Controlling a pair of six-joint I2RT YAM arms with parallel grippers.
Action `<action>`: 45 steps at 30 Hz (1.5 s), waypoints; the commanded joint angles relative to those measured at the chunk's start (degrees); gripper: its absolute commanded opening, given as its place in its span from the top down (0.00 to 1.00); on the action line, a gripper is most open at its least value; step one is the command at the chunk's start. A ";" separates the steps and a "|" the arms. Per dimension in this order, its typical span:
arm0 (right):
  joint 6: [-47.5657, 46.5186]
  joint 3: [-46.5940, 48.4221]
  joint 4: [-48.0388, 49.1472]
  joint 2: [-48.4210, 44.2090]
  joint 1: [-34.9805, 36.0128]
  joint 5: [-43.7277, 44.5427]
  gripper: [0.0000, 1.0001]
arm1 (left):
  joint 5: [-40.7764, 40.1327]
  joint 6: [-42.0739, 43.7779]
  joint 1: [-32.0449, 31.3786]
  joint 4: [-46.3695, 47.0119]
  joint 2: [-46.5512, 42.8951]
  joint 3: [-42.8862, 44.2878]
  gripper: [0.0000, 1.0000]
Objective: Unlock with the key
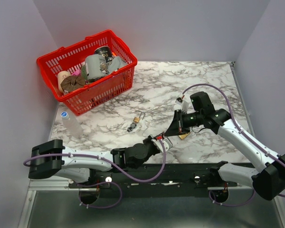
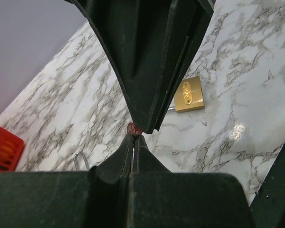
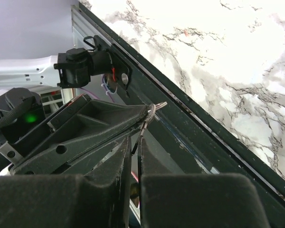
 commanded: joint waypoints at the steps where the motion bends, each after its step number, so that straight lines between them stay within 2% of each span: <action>1: 2.06 -0.34 4.51 -1.88 -0.09 -1.11 0.78 | 0.03 -8.80 0.37 1.74 1.48 2.26 1.00; 4: 3.38 -1.31 6.45 -2.06 -0.18 -0.94 0.63 | -0.93 -12.84 0.63 1.47 2.80 2.79 1.00; 6: 4.17 -2.10 7.68 -2.41 -0.27 -0.59 0.59 | -2.42 -16.26 1.16 1.39 3.94 3.14 1.00; 10: 4.96 -2.72 8.56 -4.25 -1.06 1.69 0.47 | -2.08 -22.68 3.44 0.95 5.09 3.32 1.00; 15: 3.91 -3.94 9.79 -8.98 -3.34 7.05 0.34 | 3.18 -31.91 8.45 1.56 2.03 0.69 1.00; 16: 3.65 -5.25 10.84 -9.78 -3.69 7.58 0.32 | 6.85 -35.23 10.46 1.82 1.32 -0.54 1.00; 18: 1.72 -7.45 15.75 -11.80 -3.70 7.42 0.32 | 11.43 -38.41 12.66 2.35 -0.27 -1.51 1.00; 22: -3.29 -13.25 24.71 -16.72 -3.70 4.61 0.41 | 21.89 -45.27 16.97 1.92 -5.45 -3.36 1.00; 23: -3.73 -15.70 29.52 -18.56 -3.70 3.38 0.42 | 27.13 -48.33 18.72 1.74 -6.24 -3.53 1.00; 26: -2.69 -19.14 39.63 -20.33 -3.61 -3.39 0.43 | 34.11 -53.18 21.45 3.75 -8.44 -4.94 1.00; 27: -2.33 -20.81 41.50 -20.34 -3.61 -5.23 0.44 | 38.39 -55.89 22.07 4.72 -8.80 -5.12 1.00; 30: -1.28 -22.22 46.26 -20.43 -3.61 -7.52 0.48 | 43.69 -58.90 22.95 6.56 -9.24 -5.56 1.00; 34: -1.54 -22.58 48.73 -20.78 -3.61 -8.67 0.52 | 46.86 -63.29 23.31 10.69 -9.41 -7.31 1.00; 39: -2.33 -22.49 48.64 -19.73 -3.61 -10.60 0.59 | 48.45 -64.88 23.57 12.81 -9.50 -7.93 1.00; 45: -4.35 -22.49 44.43 -20.34 -3.61 -13.15 0.62 | 48.54 -66.20 24.63 13.51 -10.82 -8.81 1.00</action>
